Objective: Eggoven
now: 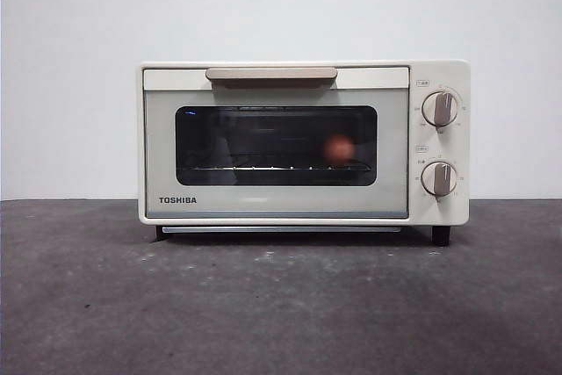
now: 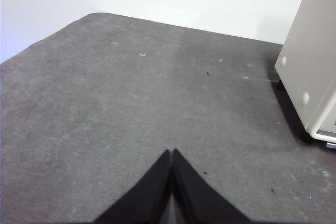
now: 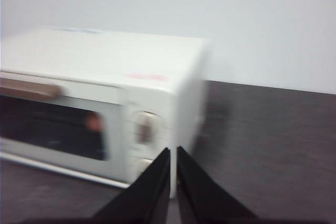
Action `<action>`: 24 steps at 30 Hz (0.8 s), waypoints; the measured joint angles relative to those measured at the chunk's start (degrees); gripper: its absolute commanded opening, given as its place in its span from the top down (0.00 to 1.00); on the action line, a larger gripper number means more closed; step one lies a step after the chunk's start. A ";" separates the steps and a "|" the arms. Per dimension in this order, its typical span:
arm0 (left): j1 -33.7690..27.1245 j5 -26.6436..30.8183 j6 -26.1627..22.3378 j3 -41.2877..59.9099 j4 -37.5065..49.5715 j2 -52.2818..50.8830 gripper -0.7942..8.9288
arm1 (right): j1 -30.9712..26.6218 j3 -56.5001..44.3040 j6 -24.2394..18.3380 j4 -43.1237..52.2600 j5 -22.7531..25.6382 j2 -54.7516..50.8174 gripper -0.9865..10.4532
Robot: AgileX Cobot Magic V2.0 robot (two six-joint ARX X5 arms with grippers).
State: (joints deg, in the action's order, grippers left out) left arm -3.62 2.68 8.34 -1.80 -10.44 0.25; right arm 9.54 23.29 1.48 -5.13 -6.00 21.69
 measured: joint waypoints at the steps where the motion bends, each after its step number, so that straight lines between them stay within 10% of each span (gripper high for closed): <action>1: 0.00 0.00 0.00 0.00 0.00 0.00 0.91 | -1.75 -1.81 -0.59 1.16 0.04 -1.75 0.91; 24: 0.00 0.00 0.00 0.00 0.00 0.00 0.91 | -7.78 -22.38 -2.71 -2.84 -0.46 -21.44 0.91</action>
State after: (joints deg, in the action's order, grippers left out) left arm -3.62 2.68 8.34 -1.80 -10.44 0.25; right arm 1.76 0.91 -1.23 -7.97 -6.46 0.25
